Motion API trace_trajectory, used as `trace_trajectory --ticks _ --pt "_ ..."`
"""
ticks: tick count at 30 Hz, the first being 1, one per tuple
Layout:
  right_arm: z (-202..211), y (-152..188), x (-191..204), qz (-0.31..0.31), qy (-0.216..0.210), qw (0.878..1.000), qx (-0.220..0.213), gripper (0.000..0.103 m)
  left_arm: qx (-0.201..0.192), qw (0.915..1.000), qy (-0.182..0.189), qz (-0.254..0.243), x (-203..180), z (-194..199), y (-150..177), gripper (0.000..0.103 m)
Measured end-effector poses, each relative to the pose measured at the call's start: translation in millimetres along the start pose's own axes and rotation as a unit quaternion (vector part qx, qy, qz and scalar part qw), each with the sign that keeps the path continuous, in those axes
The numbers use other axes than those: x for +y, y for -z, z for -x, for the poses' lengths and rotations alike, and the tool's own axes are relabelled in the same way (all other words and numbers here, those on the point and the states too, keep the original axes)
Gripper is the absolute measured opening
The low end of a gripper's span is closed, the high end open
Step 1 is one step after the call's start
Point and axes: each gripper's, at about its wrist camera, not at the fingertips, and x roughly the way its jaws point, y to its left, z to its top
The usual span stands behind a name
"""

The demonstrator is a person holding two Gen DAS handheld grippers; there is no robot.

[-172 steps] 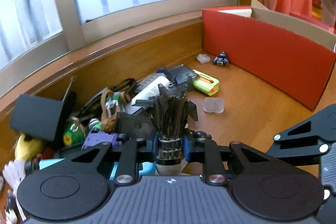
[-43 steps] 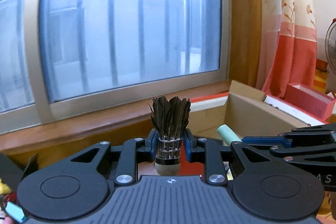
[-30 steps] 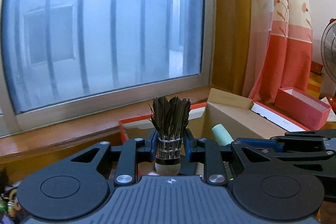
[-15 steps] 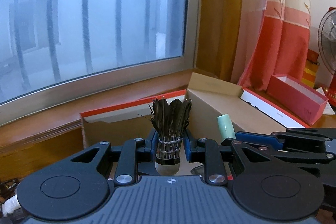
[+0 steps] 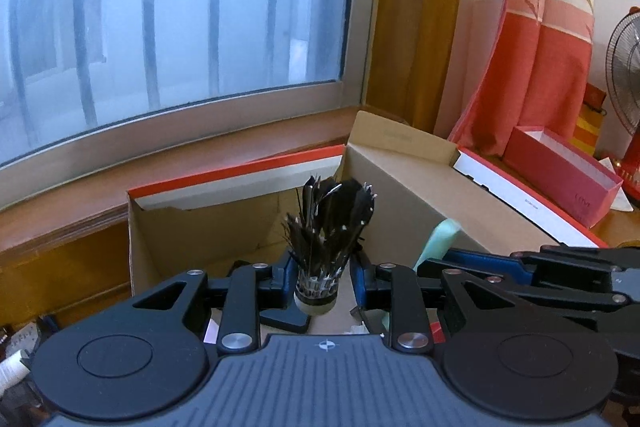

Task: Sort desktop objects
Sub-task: 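Open the right tool to drop the green handle into the box while the left tool lowers the shuttlecock, then open the left tool to drop the black-feather shuttlecock into the box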

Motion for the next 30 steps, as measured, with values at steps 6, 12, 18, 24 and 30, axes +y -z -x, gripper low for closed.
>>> trace_trajectory --ticks 6,12,18,24,30 --pt "-1.1 2.3 2.7 0.002 0.004 1.0 0.002 0.019 -0.001 1.0 0.0 -0.004 -1.1 0.1 0.6 0.031" --pt "4.7 3.5 4.4 -0.005 0.004 1.0 -0.001 0.024 -0.002 0.9999 -0.006 -0.008 -4.9 2.4 3.6 0.047" --pt "10.1 6.3 0.7 -0.02 0.005 1.0 0.001 0.033 0.0 0.9997 -0.024 0.002 -2.4 6.1 6.8 0.063" --pt "16.1 8.9 -2.0 -0.032 -0.003 0.999 0.0 0.044 -0.006 0.9987 -0.048 0.016 0.6 14.1 8.7 0.079" --pt "22.9 12.3 1.2 -0.027 -0.012 1.0 0.0 0.062 -0.012 0.9972 -0.066 0.034 5.3 27.1 12.3 0.095"
